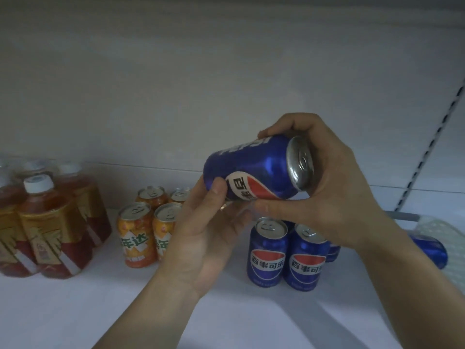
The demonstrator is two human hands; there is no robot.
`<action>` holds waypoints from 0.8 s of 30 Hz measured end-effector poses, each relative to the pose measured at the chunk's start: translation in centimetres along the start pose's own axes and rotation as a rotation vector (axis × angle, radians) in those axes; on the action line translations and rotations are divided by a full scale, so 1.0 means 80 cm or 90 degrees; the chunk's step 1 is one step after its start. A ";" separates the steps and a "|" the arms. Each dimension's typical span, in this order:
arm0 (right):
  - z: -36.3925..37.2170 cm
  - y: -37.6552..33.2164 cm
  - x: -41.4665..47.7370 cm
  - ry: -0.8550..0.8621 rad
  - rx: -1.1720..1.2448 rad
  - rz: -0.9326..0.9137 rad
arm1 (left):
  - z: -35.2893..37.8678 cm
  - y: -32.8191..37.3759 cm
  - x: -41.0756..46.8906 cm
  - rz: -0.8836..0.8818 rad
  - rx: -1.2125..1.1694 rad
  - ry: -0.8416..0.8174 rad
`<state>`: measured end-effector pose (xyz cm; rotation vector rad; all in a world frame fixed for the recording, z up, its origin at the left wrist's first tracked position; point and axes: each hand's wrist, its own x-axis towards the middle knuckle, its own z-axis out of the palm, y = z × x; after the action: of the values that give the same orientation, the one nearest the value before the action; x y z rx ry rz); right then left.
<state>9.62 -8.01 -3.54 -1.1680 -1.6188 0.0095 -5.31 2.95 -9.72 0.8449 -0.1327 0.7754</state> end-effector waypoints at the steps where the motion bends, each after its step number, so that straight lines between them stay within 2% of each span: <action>1: -0.002 0.003 -0.001 0.002 0.014 0.011 | 0.002 0.002 0.001 0.043 0.028 0.011; 6: -0.005 0.021 -0.007 0.000 -0.023 0.072 | 0.026 0.008 -0.005 0.273 0.381 0.123; 9: 0.000 0.029 -0.009 -0.009 -0.053 0.076 | 0.034 -0.001 -0.012 0.336 0.448 0.131; 13: -0.004 0.031 -0.008 -0.010 -0.049 0.084 | 0.030 -0.001 -0.010 0.338 0.459 0.125; 16: -0.014 0.021 -0.006 0.008 0.006 0.094 | 0.029 0.003 -0.007 0.258 0.364 0.143; 19: -0.015 0.005 -0.001 0.081 0.031 0.067 | 0.031 0.001 -0.008 0.059 0.114 0.124; 21: -0.008 -0.007 0.001 0.124 -0.003 0.037 | 0.036 -0.003 -0.010 -0.046 0.001 0.120; 24: 0.006 -0.024 0.002 0.144 -0.112 -0.012 | 0.040 -0.007 -0.009 -0.106 -0.033 0.165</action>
<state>7.99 -8.62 -2.63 -1.2407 -1.4506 -0.2734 -4.86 0.04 -8.19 0.6902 0.1451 0.7144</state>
